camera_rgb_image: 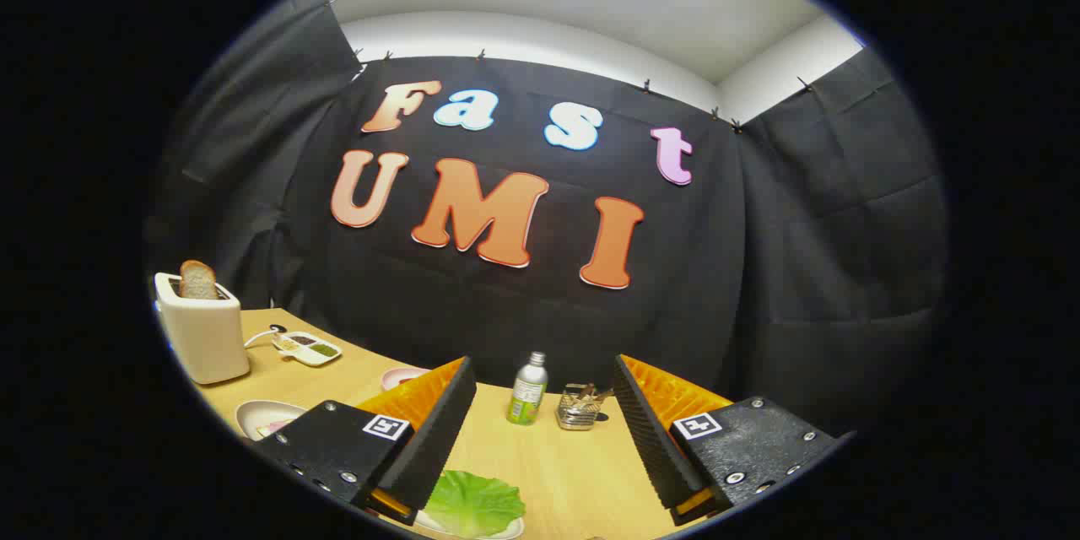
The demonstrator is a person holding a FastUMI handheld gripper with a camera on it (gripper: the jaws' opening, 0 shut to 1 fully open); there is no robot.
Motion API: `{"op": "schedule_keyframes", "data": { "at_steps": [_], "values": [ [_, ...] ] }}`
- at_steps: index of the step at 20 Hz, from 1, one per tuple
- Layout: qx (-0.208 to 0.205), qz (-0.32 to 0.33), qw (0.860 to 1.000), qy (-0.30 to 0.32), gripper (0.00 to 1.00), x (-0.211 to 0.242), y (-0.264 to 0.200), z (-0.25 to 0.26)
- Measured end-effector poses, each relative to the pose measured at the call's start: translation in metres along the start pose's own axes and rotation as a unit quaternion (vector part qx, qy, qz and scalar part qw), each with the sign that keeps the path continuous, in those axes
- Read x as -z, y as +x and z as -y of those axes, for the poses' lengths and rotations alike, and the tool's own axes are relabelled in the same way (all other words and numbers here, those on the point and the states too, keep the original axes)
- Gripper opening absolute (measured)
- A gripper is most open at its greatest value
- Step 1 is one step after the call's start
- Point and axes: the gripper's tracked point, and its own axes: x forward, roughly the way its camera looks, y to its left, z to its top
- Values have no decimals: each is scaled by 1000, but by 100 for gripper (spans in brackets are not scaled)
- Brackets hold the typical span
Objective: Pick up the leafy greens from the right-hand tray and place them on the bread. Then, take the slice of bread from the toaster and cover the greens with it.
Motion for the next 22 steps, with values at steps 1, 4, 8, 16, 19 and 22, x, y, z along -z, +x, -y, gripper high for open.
{"op": "schedule_keyframes", "data": {
  "at_steps": [1, 4, 8, 16, 19, 22],
  "values": [
    [-16, -2, 1000, 8, 97, -3, -3, -12],
    [-45, 9, 999, 22, 97, -20, -12, -31],
    [-58, 9, 997, 44, 97, -36, -20, -35],
    [-51, 19, 998, 44, 97, -45, -19, -23],
    [-58, 16, 997, 51, 97, -42, -16, -24],
    [-55, -10, 997, 52, 97, -23, -3, -25]
  ]
}}
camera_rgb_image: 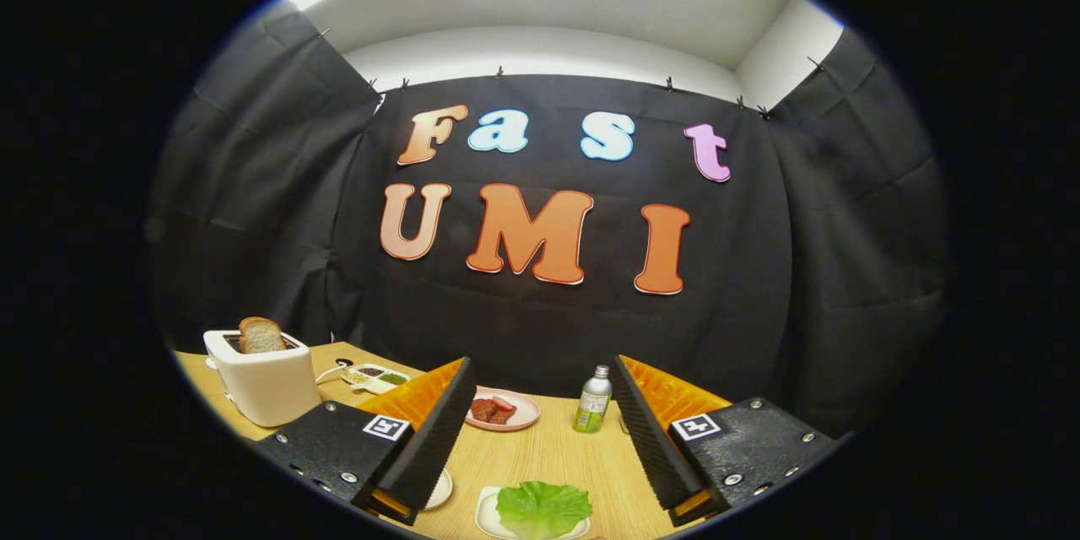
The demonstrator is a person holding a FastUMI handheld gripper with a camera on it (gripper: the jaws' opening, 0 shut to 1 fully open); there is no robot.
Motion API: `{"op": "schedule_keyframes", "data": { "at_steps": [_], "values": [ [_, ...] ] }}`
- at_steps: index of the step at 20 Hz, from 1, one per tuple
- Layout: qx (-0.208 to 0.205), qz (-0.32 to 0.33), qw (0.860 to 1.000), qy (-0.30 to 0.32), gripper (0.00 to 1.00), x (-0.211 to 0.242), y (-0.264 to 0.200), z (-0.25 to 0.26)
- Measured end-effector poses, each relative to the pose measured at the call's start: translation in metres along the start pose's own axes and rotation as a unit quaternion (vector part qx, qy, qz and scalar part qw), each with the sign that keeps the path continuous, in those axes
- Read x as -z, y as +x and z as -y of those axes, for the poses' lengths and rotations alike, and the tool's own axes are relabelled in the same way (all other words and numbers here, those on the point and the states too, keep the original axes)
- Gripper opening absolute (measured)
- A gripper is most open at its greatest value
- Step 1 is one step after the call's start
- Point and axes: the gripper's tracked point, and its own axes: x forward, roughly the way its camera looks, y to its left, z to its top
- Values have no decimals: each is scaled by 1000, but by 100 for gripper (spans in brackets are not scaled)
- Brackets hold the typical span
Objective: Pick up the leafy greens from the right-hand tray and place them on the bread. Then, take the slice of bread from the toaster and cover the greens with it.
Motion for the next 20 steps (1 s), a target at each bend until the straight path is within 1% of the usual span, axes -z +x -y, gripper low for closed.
{"op": "schedule_keyframes", "data": {
  "at_steps": [3, 7, 9, 11, 14, 18, 20],
  "values": [
    [-7, -49, 999, -4, 98, 27, 12, -4],
    [-17, -88, 996, -22, 98, 50, 20, -8],
    [-34, -114, 993, -18, 98, 63, 22, -14],
    [-33, -149, 988, -24, 97, 81, 23, -9],
    [-35, -220, 974, -31, 97, 114, 21, -7],
    [-47, -304, 951, -32, 97, 153, 15, -9],
    [-58, -343, 937, -24, 97, 172, 13, -12]
  ]
}}
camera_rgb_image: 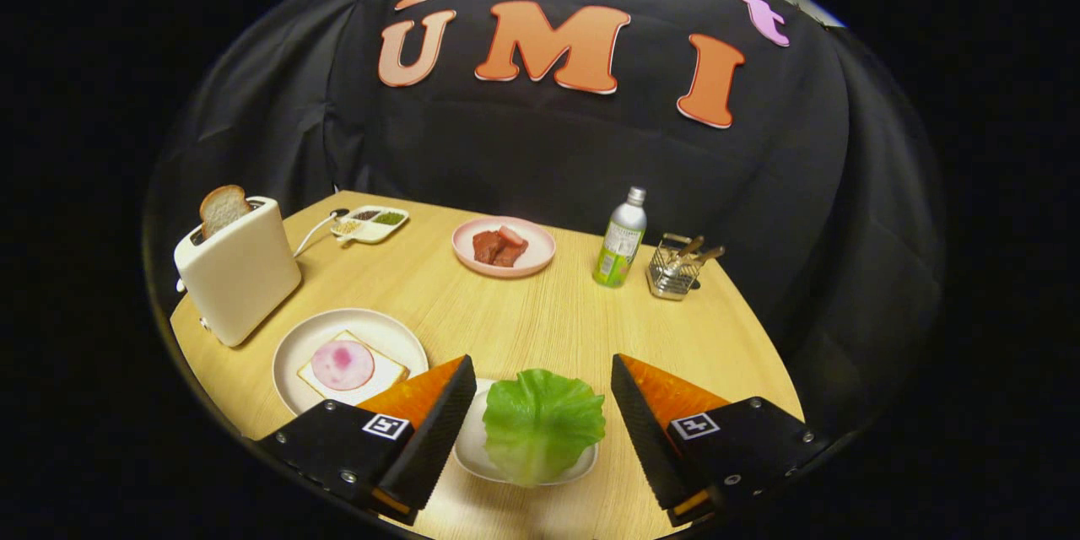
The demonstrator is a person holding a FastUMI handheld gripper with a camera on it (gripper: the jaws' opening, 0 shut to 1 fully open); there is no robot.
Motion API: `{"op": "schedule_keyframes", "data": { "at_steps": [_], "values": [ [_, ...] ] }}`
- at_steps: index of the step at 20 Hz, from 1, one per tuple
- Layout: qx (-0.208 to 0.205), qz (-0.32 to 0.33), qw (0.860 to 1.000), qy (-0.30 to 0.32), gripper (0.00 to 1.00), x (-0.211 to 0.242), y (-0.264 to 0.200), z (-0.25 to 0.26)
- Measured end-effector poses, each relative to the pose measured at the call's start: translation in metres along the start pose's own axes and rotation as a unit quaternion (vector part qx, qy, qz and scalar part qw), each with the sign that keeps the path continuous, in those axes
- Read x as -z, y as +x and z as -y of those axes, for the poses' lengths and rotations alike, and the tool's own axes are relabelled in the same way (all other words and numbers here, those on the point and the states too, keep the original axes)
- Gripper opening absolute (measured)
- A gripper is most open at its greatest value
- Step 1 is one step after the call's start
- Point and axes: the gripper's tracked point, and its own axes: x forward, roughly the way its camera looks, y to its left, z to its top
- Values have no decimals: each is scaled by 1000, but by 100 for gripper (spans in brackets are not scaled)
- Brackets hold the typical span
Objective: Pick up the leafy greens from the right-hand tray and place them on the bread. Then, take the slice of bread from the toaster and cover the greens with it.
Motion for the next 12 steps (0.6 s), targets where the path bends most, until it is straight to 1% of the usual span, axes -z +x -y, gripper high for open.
{"op": "schedule_keyframes", "data": {
  "at_steps": [2, 4, 6, 8, 12],
  "values": [
    [-23, -39, 999, 7, 95, 17, 11, -8],
    [-34, -73, 997, 16, 95, 31, 18, -11],
    [-30, -105, 994, 28, 95, 46, 30, -9],
    [-22, -135, 990, 29, 93, 64, 39, -4],
    [-22, -170, 985, 22, 92, 80, 52, 0]
  ]
}}
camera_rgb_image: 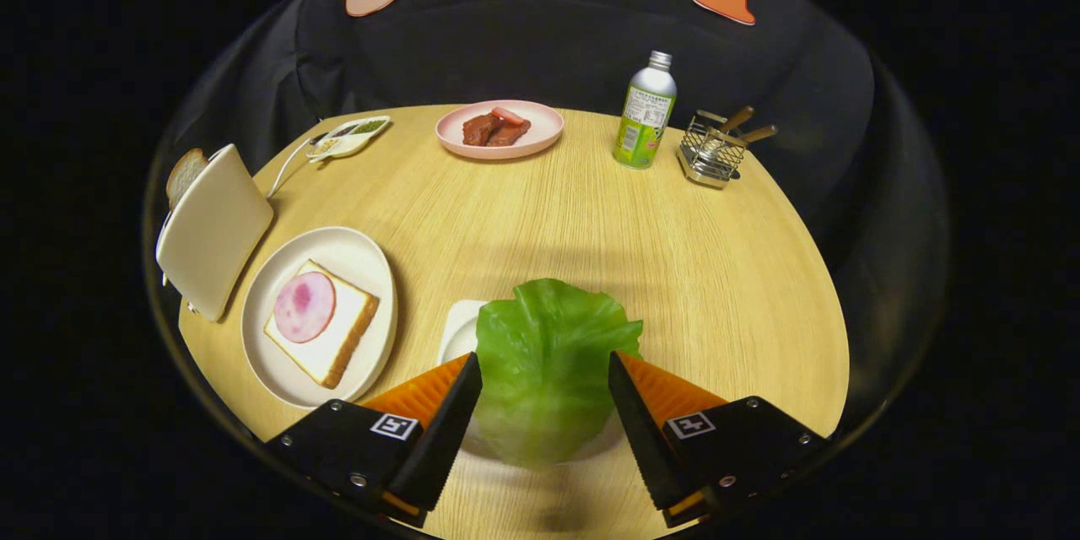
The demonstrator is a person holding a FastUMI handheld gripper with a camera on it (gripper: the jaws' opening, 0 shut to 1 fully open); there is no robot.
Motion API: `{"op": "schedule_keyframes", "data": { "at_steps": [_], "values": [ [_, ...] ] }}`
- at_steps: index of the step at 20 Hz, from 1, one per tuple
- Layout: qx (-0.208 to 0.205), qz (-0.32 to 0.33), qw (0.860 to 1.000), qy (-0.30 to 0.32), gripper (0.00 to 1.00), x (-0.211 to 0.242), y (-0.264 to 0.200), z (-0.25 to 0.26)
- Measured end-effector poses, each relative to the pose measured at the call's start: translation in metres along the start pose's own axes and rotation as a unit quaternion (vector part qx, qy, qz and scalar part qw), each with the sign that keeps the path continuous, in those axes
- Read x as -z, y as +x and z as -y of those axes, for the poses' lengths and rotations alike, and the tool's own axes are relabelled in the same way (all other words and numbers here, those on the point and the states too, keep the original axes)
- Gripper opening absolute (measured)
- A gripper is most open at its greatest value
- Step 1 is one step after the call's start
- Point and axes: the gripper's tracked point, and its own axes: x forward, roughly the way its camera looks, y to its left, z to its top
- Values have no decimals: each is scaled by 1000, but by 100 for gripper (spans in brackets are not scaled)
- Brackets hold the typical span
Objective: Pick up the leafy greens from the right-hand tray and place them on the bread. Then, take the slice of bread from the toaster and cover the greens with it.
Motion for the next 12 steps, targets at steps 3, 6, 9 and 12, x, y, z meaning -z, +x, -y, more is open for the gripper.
{"op": "schedule_keyframes", "data": {
  "at_steps": [3, 6, 9, 12],
  "values": [
    [0, -16, 1000, -8, 91, 5, 8, -3],
    [-5, -32, 999, -5, 91, 7, 21, -3],
    [-12, -47, 999, -6, 83, 14, 30, -6],
    [-26, -42, 998, 25, 74, 13, 30, -9]
  ]
}}
